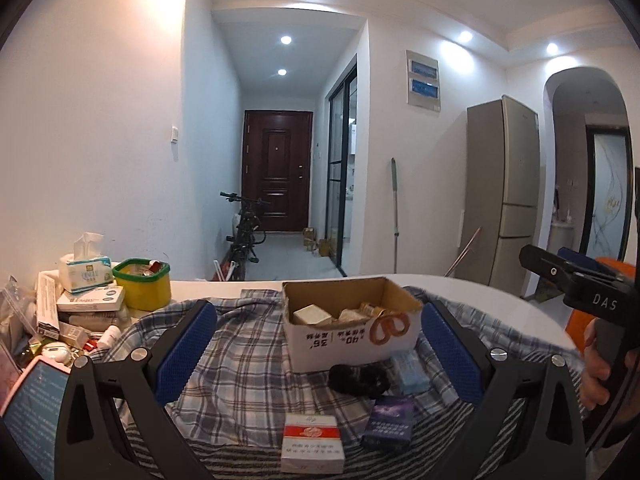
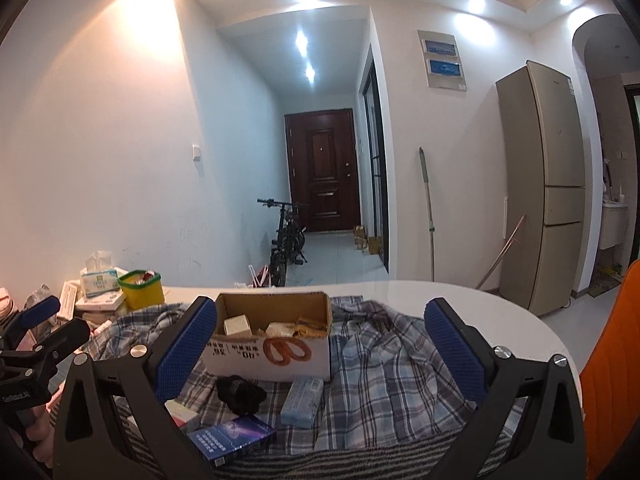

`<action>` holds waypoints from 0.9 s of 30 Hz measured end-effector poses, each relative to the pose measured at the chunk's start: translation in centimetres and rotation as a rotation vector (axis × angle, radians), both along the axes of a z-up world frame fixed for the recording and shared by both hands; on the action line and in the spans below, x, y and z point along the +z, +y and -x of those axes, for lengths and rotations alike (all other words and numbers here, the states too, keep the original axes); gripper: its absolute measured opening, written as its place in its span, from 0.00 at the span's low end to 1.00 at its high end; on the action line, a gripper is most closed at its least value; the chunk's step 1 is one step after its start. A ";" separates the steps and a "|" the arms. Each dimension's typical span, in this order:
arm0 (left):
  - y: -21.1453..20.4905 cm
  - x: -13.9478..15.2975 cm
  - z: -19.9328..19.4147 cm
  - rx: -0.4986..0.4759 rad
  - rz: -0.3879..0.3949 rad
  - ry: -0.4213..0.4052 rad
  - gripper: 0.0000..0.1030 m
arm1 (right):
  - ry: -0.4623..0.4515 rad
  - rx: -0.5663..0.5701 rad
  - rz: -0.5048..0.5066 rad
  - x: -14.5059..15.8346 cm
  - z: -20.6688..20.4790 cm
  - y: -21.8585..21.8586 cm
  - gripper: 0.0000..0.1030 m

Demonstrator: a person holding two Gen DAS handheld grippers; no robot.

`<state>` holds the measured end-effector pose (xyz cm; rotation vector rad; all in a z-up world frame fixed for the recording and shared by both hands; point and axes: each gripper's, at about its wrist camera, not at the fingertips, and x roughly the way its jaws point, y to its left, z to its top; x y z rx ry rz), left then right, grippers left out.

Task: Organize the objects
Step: 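Lower the left tool onto the red and white cigarette pack and close it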

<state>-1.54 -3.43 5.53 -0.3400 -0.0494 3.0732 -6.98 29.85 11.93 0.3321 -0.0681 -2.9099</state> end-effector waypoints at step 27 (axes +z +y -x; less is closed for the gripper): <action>-1.6 -5.8 2.2 0.029 -0.044 -0.189 1.00 | -0.090 -0.008 -0.041 -3.4 1.7 -0.5 1.00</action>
